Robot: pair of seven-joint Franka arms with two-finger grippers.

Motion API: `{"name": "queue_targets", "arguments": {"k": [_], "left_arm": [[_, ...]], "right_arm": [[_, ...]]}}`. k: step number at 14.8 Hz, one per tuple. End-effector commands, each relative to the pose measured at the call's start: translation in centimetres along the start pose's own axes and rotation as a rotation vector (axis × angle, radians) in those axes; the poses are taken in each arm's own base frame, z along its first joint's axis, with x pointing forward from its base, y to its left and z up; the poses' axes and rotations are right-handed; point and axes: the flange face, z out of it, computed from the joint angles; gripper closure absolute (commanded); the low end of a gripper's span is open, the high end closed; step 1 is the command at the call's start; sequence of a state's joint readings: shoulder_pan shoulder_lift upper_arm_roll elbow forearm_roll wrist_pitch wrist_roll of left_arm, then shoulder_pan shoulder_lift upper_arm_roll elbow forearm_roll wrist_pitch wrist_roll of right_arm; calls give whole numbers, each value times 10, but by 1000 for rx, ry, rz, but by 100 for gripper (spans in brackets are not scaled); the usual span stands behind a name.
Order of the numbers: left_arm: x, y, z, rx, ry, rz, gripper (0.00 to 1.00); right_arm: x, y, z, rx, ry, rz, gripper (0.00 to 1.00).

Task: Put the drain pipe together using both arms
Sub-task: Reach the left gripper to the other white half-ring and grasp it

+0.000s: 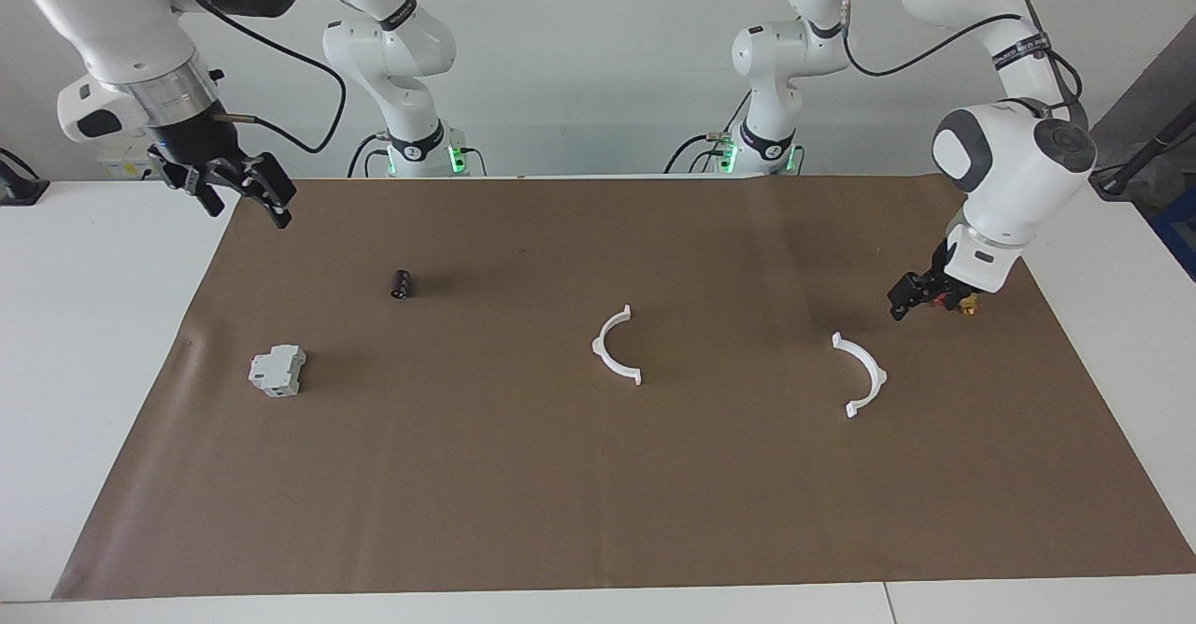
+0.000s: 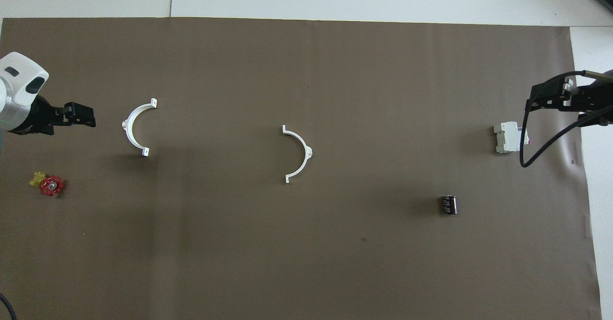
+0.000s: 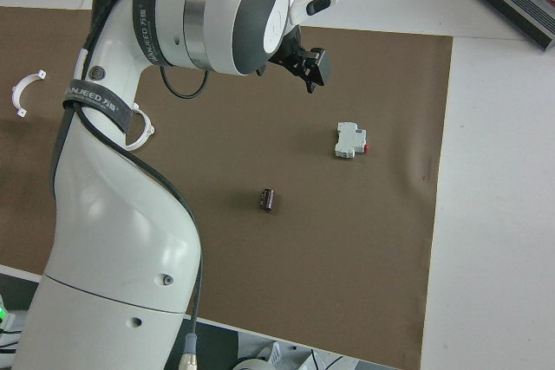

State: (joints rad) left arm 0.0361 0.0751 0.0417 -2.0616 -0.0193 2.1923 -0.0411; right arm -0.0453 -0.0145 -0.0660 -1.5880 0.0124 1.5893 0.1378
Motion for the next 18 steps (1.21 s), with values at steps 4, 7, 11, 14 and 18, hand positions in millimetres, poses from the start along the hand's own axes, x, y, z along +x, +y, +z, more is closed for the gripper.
{"name": "queue_targets", "arguments": {"k": [4, 7, 11, 14, 18], "left_arm": [[-59, 35, 53, -5, 73, -75, 0], [-57, 38, 66, 1, 64, -79, 0], [-36, 38, 57, 0, 86, -80, 0], [-20, 43, 70, 8, 73, -74, 0], [-3, 47, 83, 12, 73, -74, 0]], "right_arm": [[-9, 42, 16, 4, -34, -30, 0], [-7, 36, 11, -6, -63, -64, 0], [-14, 18, 12, -5, -94, -88, 0], [-14, 19, 12, -7, -92, -86, 0], [-14, 2, 4, -103, -62, -134, 0]]}}
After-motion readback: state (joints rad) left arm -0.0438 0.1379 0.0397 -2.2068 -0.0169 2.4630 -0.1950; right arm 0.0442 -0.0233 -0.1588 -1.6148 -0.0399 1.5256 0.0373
